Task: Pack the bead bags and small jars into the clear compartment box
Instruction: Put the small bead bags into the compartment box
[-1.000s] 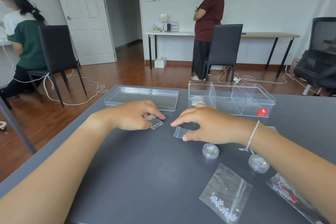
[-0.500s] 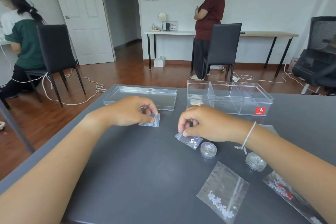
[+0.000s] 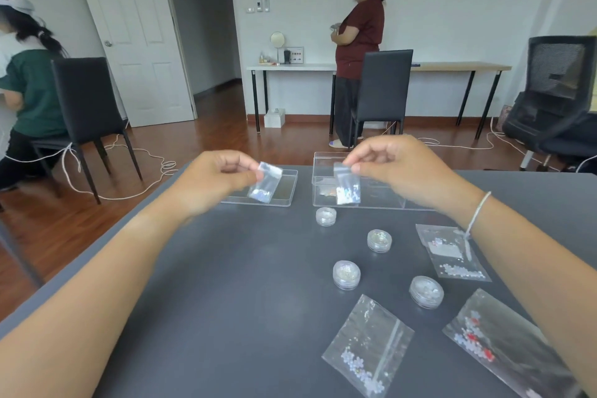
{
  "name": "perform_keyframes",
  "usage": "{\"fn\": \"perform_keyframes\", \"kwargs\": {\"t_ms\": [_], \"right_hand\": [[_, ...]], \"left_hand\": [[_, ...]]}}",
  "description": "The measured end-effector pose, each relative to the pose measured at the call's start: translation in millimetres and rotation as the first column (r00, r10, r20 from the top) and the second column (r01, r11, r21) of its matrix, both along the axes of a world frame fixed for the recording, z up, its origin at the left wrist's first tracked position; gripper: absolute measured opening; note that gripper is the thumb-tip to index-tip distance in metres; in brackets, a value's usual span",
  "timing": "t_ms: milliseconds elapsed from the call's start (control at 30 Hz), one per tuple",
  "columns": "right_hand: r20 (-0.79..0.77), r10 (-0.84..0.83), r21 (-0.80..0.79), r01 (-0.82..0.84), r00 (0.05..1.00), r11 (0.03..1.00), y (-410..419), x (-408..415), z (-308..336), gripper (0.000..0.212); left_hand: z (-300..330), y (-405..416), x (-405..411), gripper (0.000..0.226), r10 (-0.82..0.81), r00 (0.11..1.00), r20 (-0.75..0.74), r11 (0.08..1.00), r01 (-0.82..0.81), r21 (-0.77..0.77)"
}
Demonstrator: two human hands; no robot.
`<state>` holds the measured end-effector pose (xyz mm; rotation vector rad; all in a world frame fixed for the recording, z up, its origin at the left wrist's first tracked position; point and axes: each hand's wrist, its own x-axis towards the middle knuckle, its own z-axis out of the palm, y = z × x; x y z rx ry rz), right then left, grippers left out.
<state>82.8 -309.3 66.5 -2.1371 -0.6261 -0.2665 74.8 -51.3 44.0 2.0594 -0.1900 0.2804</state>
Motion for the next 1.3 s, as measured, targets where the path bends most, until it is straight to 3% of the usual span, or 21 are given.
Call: {"fn": "perform_keyframes", "kwargs": {"t_ms": [167,433,667,967,1300], "right_hand": [[0.032,-0.195,0.153,0.188,0.98,0.97,-23.0,18.4,-3.6,0.013],[0.088,-0.329,0.2,0.307,0.94,0.93,-40.5,31.3,-10.5,0.015],[0.079,-0.316,0.194,0.296,0.945,0.935,-43.4,36.3,-16.4,0.013],[0.061,-0.301,0.18,0.286,0.952,0.941,-40.7,34.6,-18.3,0.014],[0.06,-0.289,0.161,0.277,0.955,0.947,-35.7,34.3,-21.0,0.014]], "left_hand": [[20.5,-32.0,18.6,0.011,0.039,0.994,0.1,0.987,-0.023,-0.156],[14.4,-86.4,64.6,0.017,-0.031,0.998,0.063,0.999,0.03,0.019],[-2.6,-94.9,84.3,0.015,0.008,0.999,0.031,0.986,-0.013,0.169],[-7.0,-97.5,83.9,0.013,0.01,1.0,-0.001,0.971,-0.009,0.24],[-13.6,-79.8,68.7,0.02,0.032,0.983,0.182,0.968,-0.076,0.24]]}}
